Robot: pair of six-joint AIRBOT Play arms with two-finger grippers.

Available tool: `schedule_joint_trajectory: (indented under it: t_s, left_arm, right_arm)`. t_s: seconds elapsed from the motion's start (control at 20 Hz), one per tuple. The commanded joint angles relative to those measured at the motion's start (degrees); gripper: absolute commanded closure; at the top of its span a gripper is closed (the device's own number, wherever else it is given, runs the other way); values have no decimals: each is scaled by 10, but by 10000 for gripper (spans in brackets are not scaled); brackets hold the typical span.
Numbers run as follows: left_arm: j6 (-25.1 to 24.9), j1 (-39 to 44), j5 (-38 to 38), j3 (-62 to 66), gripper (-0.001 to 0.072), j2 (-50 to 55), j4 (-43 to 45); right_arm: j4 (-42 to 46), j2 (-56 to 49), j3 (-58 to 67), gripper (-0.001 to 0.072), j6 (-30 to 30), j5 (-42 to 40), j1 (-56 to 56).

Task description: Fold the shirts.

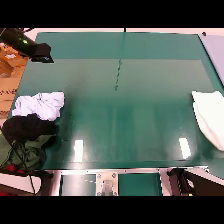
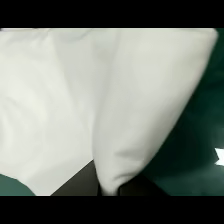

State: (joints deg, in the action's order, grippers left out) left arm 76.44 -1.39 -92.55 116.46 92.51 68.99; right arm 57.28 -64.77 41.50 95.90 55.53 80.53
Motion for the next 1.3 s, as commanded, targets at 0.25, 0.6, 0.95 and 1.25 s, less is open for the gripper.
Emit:
schedule_joint_trajectory:
  t_s: [0.25,0.6,0.95,1.25]
  left_arm:
    - [0,0,1,0,682,0,-4]
    - [0,0,26,0,683,-9,-4]
    - [42,5,28,-124,684,-111,1]
    - [137,75,146,-508,684,-293,65]
  right_arm:
    - [122,26,-41,183,-21,14,43]
    - [203,26,174,696,-6,161,-9]
    - [167,26,176,697,-32,191,-377]
    - [169,5,176,697,-32,162,-687]
